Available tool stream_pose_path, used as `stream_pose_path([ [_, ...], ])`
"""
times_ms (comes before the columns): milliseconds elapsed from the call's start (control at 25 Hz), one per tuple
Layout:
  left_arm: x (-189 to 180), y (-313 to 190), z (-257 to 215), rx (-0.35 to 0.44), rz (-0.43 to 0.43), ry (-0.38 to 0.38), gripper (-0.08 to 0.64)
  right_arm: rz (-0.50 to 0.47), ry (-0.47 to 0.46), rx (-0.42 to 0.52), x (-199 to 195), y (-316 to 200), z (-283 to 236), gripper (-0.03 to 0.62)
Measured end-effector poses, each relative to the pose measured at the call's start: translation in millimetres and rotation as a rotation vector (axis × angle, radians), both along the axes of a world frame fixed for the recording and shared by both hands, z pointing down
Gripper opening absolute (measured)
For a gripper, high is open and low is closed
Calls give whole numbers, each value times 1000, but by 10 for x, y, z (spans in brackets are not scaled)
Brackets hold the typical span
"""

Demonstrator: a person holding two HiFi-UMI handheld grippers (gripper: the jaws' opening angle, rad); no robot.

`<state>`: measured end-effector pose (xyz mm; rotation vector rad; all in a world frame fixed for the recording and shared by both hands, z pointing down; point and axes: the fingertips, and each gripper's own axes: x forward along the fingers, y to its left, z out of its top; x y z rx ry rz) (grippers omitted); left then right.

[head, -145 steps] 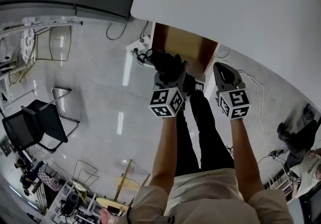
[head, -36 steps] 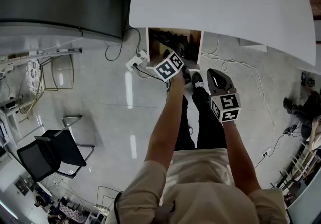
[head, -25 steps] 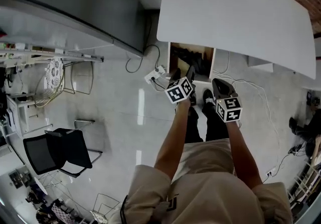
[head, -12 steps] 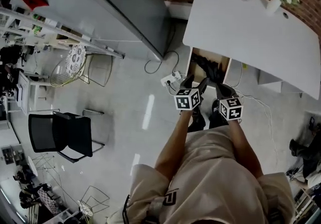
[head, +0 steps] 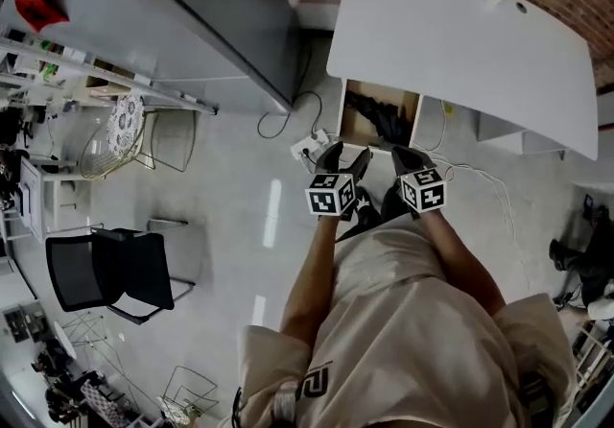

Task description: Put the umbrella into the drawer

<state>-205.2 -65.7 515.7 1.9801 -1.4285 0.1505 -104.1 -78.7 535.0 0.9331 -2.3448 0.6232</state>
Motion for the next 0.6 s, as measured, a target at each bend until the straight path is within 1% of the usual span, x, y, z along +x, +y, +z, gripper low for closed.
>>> stream_pose_path([
  [120, -20, -25, -9, 13, 18, -30, 301, 14, 3, 9, 18, -50, -25, 67],
  [200, -64, -76, -45, 31, 13, -38, 286, 22, 2, 18, 10, -84, -51, 67],
  [360, -106, -136, -109, 57, -8, -28, 248, 17, -1, 34, -6, -123, -94, 67],
  [600, -19, -170, -145, 70, 3, -28, 181, 29, -4, 45, 73, -162, -135, 67],
])
